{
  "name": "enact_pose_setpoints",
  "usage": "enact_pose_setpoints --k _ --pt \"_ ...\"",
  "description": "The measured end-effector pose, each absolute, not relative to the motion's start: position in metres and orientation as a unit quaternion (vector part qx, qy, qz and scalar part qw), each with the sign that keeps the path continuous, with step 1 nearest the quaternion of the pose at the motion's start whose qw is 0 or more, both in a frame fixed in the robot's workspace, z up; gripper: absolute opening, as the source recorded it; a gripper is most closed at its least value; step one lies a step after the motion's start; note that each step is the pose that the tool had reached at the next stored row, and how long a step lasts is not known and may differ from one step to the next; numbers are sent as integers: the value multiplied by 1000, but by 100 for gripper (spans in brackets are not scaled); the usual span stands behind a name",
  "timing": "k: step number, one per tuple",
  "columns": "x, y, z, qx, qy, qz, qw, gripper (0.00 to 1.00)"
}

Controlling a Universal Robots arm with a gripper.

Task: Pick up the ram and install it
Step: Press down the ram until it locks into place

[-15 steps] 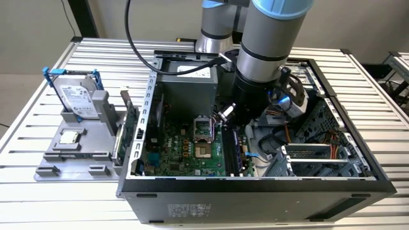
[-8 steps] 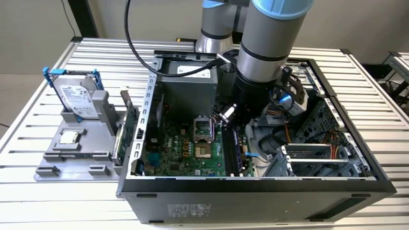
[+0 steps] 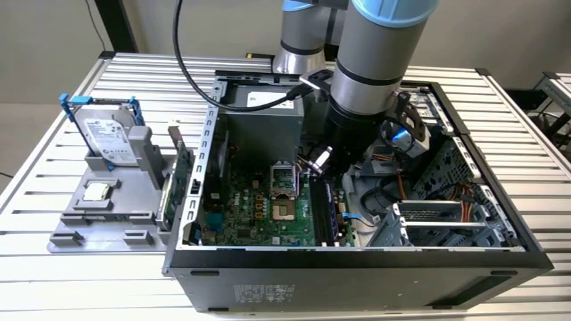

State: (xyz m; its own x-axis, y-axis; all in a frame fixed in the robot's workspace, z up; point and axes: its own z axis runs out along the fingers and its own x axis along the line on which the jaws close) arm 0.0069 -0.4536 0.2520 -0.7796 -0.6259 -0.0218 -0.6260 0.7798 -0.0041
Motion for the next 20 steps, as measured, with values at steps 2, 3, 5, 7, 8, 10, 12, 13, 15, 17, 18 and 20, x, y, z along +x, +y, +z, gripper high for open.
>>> enact_pose_setpoints --k 2,3,5,7,8,10,12,13,15,17,18,20 --pt "7 -454 252 -341 940 2 11 0" --pt "7 -454 252 -346 938 2 11 0" --pt "7 -454 252 -355 935 2 11 0" --pt "7 -454 252 -370 929 2 11 0" --pt "7 -454 252 -374 927 2 11 0" --pt "7 -454 252 -383 924 2 11 0" --pt "7 -454 252 -391 920 2 11 0" --pt "7 -454 252 -396 918 2 11 0" --pt "7 -454 252 -410 912 3 11 0" --pt "7 -454 252 -421 907 3 11 0" --pt "7 -454 252 -426 905 3 11 0" --pt "7 -454 252 -435 900 3 11 0"
